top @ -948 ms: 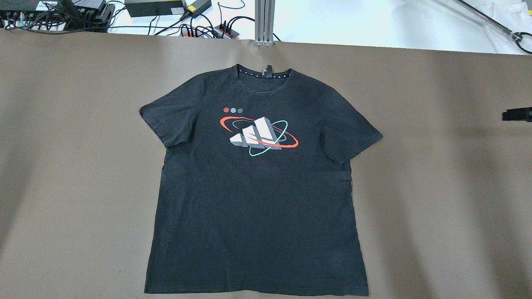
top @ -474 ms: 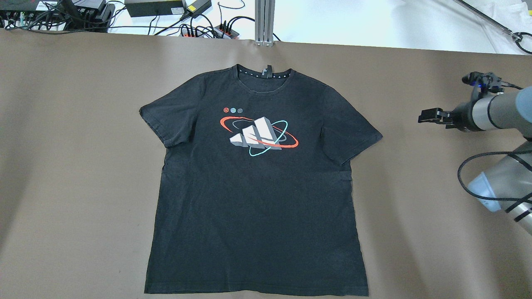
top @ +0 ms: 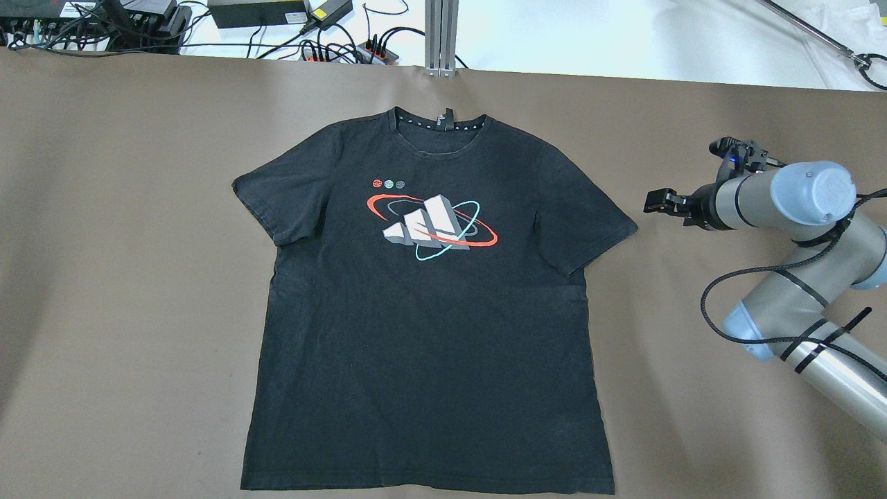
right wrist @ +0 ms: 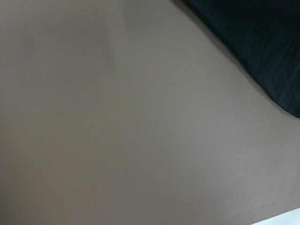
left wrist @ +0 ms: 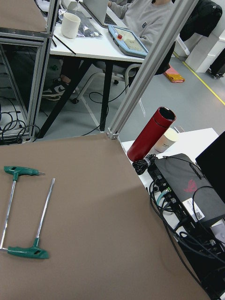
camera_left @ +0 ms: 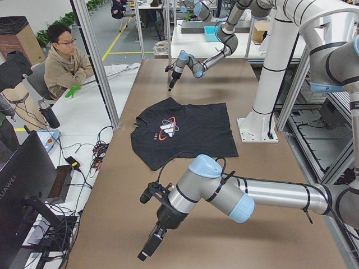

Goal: Fold clothes
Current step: 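Move the right gripper in toward the black t-shirt's shoulder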

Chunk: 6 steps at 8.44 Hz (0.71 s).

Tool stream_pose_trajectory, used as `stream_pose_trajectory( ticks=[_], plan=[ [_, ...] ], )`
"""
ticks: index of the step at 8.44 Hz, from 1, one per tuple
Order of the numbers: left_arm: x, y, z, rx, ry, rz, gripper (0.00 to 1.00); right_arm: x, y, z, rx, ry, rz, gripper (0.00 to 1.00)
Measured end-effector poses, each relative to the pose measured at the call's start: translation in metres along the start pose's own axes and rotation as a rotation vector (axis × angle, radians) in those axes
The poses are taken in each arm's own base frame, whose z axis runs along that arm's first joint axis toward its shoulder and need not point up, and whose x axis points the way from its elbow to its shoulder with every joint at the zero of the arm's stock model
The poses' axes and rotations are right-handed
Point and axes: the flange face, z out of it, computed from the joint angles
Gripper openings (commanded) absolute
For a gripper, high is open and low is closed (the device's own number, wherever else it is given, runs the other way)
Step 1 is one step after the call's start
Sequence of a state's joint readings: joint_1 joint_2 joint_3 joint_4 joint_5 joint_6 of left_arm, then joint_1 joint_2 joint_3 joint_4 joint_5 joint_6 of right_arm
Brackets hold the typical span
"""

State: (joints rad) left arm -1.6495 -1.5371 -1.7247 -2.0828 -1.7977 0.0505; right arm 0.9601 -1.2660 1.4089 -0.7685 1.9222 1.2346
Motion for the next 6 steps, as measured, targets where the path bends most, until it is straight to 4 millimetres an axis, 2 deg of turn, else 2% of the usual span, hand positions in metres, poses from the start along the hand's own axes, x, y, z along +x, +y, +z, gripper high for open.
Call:
stream_pose_trajectory(
  ticks=[4,6],
  plan=[
    [0.003,-0.003,-0.002,0.008,0.007,-0.005,1.0,-0.021,0.016,0.031,-0.012,0.02,-0.001,0.64],
    [0.003,-0.003,-0.002,0.009,0.007,-0.005,1.0,-0.023,0.018,0.036,-0.016,0.024,-0.003,0.47]
  ],
)
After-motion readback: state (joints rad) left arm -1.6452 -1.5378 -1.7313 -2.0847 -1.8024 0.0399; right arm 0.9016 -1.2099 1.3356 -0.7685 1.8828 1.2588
